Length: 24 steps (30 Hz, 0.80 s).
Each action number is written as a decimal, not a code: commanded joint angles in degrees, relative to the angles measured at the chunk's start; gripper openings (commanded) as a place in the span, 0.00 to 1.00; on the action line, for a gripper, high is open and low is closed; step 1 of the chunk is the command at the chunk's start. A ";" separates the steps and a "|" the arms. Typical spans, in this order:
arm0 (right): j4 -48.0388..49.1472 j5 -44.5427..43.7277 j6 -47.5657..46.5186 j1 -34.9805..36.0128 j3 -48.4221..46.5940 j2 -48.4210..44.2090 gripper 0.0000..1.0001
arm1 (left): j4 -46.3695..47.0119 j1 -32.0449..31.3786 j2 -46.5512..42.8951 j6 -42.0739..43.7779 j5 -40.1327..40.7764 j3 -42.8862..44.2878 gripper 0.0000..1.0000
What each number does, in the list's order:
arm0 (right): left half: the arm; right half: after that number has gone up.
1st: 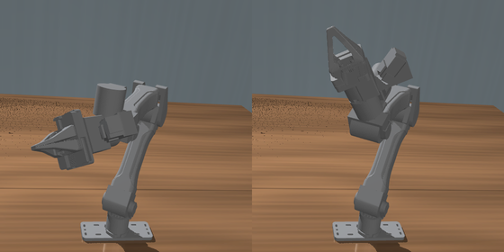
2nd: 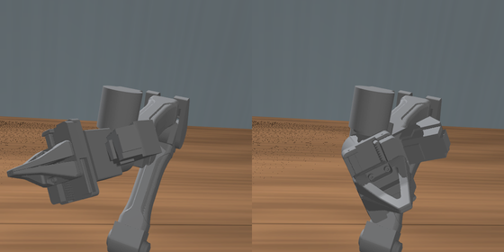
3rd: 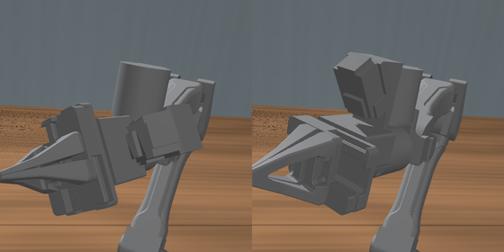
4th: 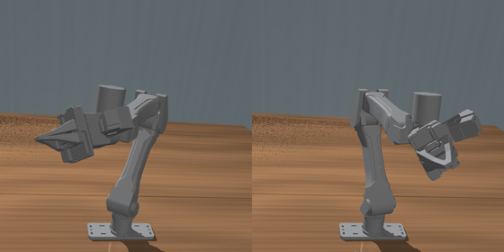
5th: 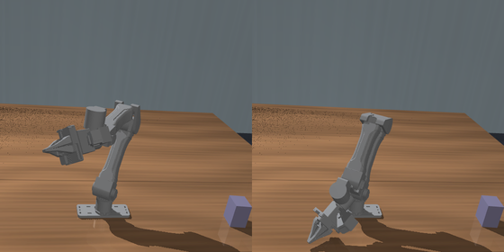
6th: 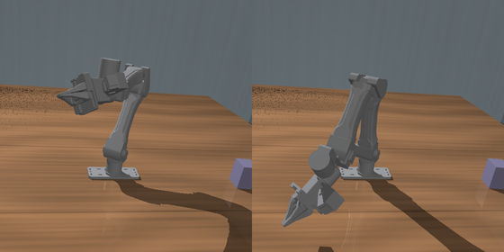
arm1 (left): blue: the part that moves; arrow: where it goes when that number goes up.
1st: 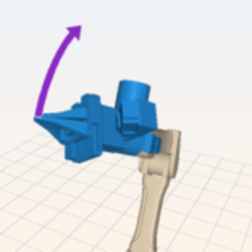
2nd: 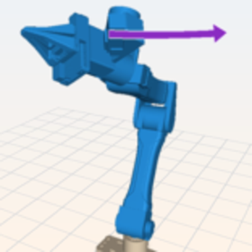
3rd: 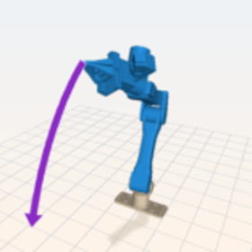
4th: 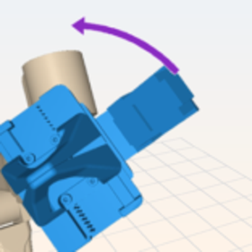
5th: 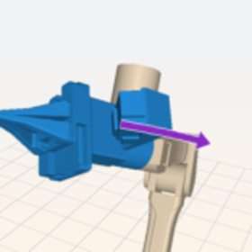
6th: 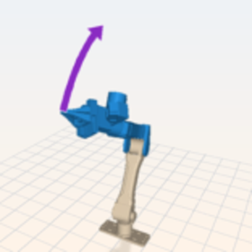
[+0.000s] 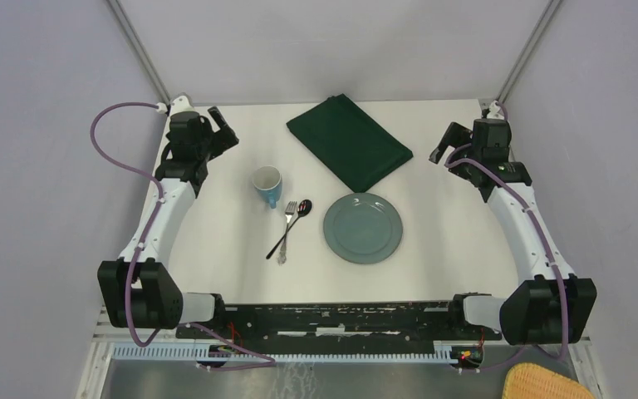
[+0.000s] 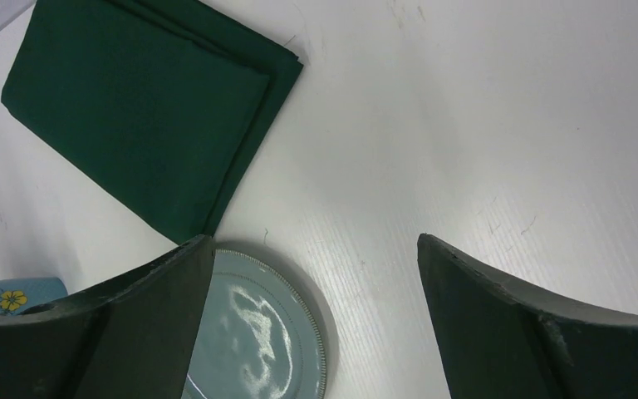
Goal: Set the dinner table for one person
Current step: Pick up the cup at the center of the board.
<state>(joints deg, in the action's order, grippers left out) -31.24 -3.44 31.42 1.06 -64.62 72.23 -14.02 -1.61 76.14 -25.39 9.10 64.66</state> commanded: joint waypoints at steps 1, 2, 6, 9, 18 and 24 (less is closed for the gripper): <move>2.52 -0.05 -0.43 -0.03 0.37 -2.02 0.98 | 2.31 0.13 -1.57 2.02 -0.67 0.37 1.00; 2.36 0.05 -0.43 -0.10 0.25 -2.05 0.98 | 2.36 0.11 -1.64 2.13 -0.67 0.36 1.00; 3.08 0.71 -0.39 0.01 0.79 -2.56 0.98 | 2.56 0.16 -1.69 2.13 -0.25 0.37 1.00; 4.80 2.20 -0.55 -0.04 1.67 -3.77 0.98 | 3.09 0.14 -1.60 1.16 0.46 0.18 1.00; 4.36 1.03 -1.96 0.04 2.02 -5.02 0.98 | 6.61 0.12 -1.96 4.83 -5.46 -0.63 1.00; 5.12 0.94 -1.16 0.07 4.05 -5.77 0.98 | 4.22 -0.36 0.97 8.03 -12.67 1.64 1.00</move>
<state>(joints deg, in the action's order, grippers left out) -28.82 -1.74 30.48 1.06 -61.47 68.14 -10.44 -1.63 75.57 -21.98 1.98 62.67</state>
